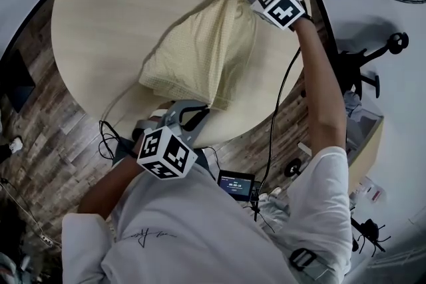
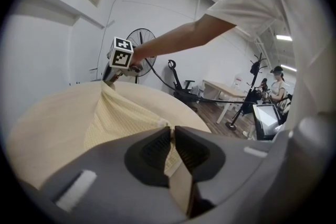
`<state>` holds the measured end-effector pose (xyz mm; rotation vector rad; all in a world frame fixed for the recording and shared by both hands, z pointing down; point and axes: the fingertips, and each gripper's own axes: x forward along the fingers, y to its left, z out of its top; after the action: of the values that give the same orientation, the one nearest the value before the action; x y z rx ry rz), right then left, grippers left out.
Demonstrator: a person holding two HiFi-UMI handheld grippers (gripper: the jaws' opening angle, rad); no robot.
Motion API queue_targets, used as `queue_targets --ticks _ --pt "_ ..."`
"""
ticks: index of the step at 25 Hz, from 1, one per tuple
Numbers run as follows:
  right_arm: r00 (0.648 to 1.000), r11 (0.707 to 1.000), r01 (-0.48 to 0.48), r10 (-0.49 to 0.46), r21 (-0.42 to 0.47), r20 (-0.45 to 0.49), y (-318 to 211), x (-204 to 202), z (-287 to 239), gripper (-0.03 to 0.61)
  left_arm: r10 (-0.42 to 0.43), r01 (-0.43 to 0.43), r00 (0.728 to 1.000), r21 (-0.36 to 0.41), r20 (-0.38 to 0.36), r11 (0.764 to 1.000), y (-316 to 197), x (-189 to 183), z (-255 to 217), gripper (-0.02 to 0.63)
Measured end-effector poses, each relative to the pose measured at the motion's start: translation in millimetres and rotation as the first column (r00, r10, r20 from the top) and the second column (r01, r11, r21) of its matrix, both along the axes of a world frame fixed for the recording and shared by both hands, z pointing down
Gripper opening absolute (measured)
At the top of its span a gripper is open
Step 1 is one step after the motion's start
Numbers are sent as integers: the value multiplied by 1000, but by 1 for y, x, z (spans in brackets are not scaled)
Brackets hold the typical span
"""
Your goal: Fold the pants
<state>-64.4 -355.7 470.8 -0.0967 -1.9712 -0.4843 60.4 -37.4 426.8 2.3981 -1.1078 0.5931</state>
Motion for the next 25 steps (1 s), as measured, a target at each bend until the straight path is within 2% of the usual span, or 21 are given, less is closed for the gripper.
queue_targets --ticks 4,12,17,22,25 --pt "999 998 53 -53 44 -1 -3 8 -3 58 44 -45 999 -19 -7 999 -5 21 10 86" --pt "994 993 107 -106 40 -13 4 26 3 60 124 -126 992 -60 -34 990 -8 52 27 86" --pt "989 988 144 -141 62 -47 6 51 18 60 167 -169 985 -90 -32 981 -2 66 44 86" --pt "961 952 264 -246 157 -124 7 68 25 60 207 -210 978 -119 -34 970 1 82 57 86" --pt "939 918 332 -301 217 -164 9 75 29 61 228 -231 973 -142 -37 963 1 93 70 86"
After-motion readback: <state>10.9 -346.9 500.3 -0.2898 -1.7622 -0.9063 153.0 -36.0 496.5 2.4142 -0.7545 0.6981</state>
